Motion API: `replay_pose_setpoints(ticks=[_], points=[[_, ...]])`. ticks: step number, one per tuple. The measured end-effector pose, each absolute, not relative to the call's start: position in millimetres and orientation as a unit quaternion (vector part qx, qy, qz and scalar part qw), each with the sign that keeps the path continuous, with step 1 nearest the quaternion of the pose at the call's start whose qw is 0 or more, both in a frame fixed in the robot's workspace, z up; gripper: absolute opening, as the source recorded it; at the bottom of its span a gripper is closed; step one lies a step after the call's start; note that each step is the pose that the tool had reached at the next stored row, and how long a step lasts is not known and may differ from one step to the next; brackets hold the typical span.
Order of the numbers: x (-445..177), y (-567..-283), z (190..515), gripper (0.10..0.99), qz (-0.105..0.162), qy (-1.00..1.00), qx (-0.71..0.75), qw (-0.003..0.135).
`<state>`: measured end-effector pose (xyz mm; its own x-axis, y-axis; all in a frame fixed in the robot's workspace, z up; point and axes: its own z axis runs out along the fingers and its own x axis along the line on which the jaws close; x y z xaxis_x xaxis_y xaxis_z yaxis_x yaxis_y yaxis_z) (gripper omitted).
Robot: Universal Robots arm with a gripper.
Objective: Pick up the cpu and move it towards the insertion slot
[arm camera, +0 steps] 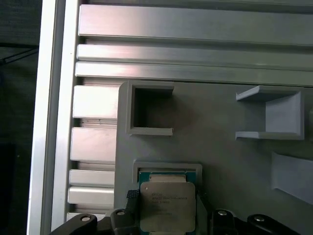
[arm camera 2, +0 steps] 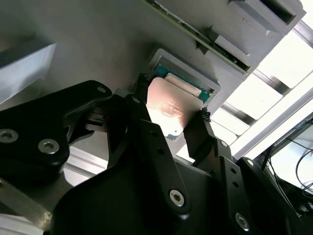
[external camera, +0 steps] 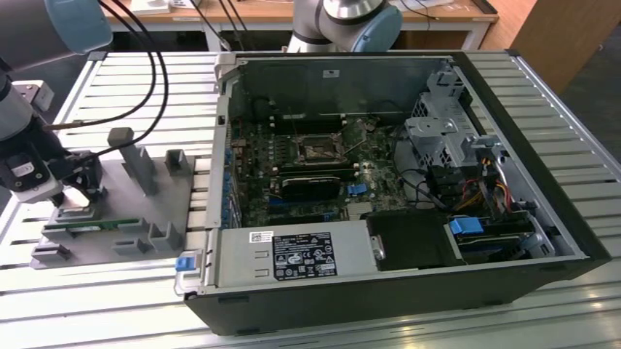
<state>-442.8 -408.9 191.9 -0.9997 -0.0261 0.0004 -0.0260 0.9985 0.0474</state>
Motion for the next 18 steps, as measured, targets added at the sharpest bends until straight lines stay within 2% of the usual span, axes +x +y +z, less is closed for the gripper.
replay_pose_setpoints(ticks=[18], points=[[-442.8,-408.8,205.7,0.541,-0.024,-1.000,0.013,0.001]])
